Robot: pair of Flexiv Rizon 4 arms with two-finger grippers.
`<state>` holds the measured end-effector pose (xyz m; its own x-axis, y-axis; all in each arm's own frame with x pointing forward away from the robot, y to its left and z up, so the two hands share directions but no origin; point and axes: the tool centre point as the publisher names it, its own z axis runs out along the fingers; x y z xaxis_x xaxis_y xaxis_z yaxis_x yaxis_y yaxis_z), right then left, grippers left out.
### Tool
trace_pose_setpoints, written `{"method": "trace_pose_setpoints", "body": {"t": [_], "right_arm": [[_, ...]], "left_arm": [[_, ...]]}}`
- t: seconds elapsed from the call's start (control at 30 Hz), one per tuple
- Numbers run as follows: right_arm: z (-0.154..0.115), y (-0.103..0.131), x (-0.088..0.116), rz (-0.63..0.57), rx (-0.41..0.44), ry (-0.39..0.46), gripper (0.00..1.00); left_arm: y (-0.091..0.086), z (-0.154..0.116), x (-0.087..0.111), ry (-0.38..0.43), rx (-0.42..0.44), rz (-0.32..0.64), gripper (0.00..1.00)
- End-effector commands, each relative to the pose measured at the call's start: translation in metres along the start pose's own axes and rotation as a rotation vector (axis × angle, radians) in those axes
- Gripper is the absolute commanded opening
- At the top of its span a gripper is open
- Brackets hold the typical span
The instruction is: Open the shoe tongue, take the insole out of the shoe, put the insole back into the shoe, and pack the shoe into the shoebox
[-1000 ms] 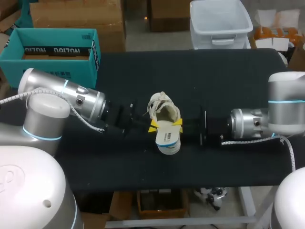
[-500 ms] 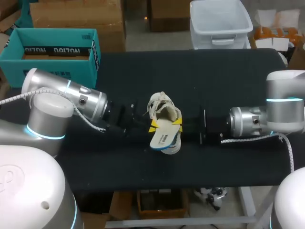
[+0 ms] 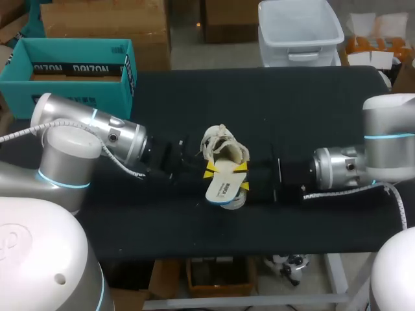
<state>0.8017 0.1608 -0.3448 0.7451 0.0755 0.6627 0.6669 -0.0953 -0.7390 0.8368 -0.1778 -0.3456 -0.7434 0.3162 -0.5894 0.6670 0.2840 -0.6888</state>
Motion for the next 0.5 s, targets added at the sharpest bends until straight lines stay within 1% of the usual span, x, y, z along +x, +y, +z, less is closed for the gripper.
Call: {"method": "trace_pose_setpoints", "body": {"t": [0.03,0.13,0.17,0.2,0.23,0.27,0.4,0.5], "right_arm": [[-0.004,-0.01,-0.002,-0.002,-0.037,0.002,0.24],[-0.004,-0.011,-0.001,-0.005,-0.038,0.001,0.23],[-0.004,-0.011,-0.001,-0.006,-0.038,-0.001,0.19],[-0.004,-0.011,-0.001,-0.007,-0.038,-0.003,0.15],[-0.003,-0.01,0.0,-0.007,-0.037,-0.006,0.02],[-0.003,-0.009,0.0,-0.007,-0.035,-0.01,0.0],[0.001,-0.004,0.002,0.003,-0.02,-0.039,0.0],[0.005,0.001,0.002,0.014,-0.01,-0.064,0.0]], "left_arm": [[-0.002,-0.003,0.003,-0.005,0.015,-0.001,0.0],[-0.007,-0.005,0.006,0.005,0.024,0.001,0.0],[-0.008,-0.005,0.007,0.008,0.026,0.003,0.0],[-0.009,-0.006,0.008,0.01,0.028,0.003,0.0],[-0.011,-0.006,0.009,0.012,0.029,0.004,0.0],[-0.012,-0.007,0.009,0.016,0.03,0.006,0.0],[-0.013,-0.007,0.011,0.027,0.026,0.006,0.0],[-0.011,-0.008,0.011,0.031,0.016,-0.001,0.0]]}}
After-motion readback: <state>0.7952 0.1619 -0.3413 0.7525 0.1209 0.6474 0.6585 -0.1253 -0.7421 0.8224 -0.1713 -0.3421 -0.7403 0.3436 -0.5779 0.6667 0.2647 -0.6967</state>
